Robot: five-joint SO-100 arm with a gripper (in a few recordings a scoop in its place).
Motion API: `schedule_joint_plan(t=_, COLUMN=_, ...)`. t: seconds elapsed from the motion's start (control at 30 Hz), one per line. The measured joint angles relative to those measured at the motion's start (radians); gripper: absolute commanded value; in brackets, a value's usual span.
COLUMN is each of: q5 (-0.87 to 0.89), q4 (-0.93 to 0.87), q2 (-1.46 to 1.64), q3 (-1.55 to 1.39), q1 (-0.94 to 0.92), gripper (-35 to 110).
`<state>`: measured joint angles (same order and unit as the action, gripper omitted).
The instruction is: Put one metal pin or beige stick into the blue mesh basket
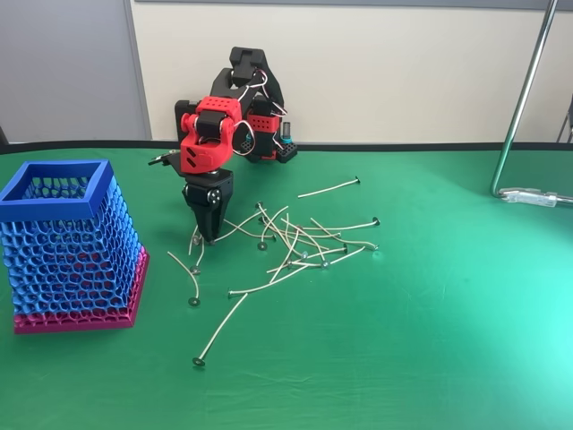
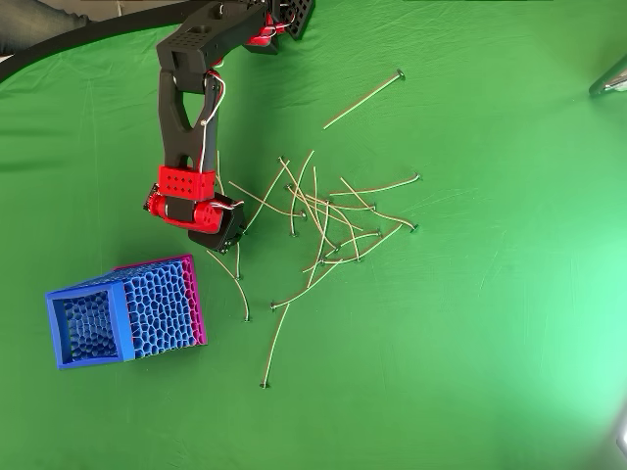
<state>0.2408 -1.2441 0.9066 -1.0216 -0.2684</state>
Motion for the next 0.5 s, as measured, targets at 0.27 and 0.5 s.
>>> schedule_joint_plan(t=0.27, q5=-0.003, q4=0.0, q2=0.0, q3=0.0, q1=0.0, gripper=8)
schedule_joint_plan(t=0.5, q5=-0.012, q4=0.0, q2=0.0, q3=0.0, q1=0.0, gripper=5)
